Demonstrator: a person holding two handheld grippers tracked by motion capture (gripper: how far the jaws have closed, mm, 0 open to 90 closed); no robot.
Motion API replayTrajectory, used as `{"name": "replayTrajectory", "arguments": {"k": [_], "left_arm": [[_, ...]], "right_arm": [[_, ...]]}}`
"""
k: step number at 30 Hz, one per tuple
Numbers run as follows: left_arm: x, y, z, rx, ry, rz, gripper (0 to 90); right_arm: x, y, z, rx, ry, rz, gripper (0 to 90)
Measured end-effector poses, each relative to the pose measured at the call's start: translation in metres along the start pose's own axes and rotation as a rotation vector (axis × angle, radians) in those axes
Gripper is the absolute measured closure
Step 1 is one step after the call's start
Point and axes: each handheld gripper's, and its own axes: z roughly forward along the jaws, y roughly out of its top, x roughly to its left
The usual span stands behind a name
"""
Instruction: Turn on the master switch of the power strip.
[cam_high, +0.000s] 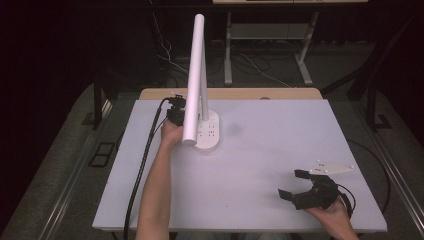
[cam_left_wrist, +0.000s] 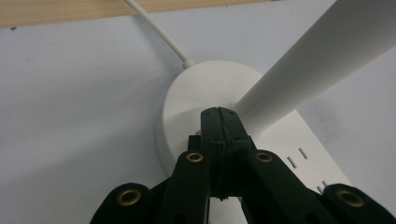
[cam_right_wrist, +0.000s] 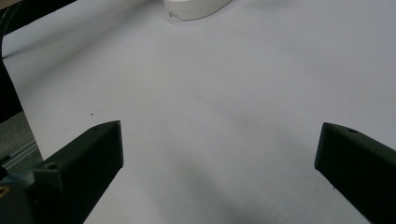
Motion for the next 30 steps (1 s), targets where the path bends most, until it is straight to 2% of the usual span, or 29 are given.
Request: {"name": "replayTrajectory", "arguments": {"k": [1, 6, 13, 16, 18, 19, 20, 22, 24, 26, 30], "left_arm": [[0.000, 0.000, 0.000, -0.005, -0.005, -0.006, 90.0], [-0.002, 0.000, 0.001, 0.006, 0.020, 0.020, 90.0], [-0.005, -0.001, 0.002, 0.005, 0.042, 0.019, 90.0], [-0.004, -0.006, 0.004, -0.048, 0.045, -0.023, 90.0], [-0.011, -0.006, 0.008, -0.062, 0.097, 0.001, 90.0], [-0.015, -0.004, 0.009, -0.056, 0.126, 0.024, 90.0], [-0.018, -0.002, 0.011, -0.049, 0.141, 0.030, 90.0], [-0.016, -0.001, 0.010, -0.029, 0.131, 0.019, 90.0], [-0.015, -0.001, 0.009, -0.031, 0.120, -0.001, 90.0], [-0.014, 0.000, 0.009, -0.024, 0.115, 0.005, 90.0], [-0.013, -0.003, 0.008, -0.034, 0.090, -0.012, 90.0]], "right_arm": [[0.000, 0.000, 0.000, 0.001, -0.001, 0.000, 0.5], [0.001, 0.000, 0.001, 0.004, 0.000, -0.009, 0.5], [0.002, 0.000, 0.000, 0.002, 0.000, -0.012, 0.6], [0.002, 0.000, 0.000, -0.003, -0.001, -0.009, 0.5], [0.003, 0.000, -0.001, -0.005, 0.001, -0.006, 0.5], [0.003, 0.000, -0.002, -0.006, -0.001, -0.014, 0.5], [0.003, 0.000, -0.002, -0.006, -0.001, -0.014, 0.5], [0.003, 0.000, -0.002, -0.005, -0.001, -0.011, 0.5], [0.002, -0.001, -0.003, -0.006, -0.001, -0.006, 0.5], [0.002, -0.001, -0.005, -0.012, -0.004, -0.005, 0.5], [0.000, -0.002, -0.007, -0.013, -0.009, -0.005, 0.5]]}}
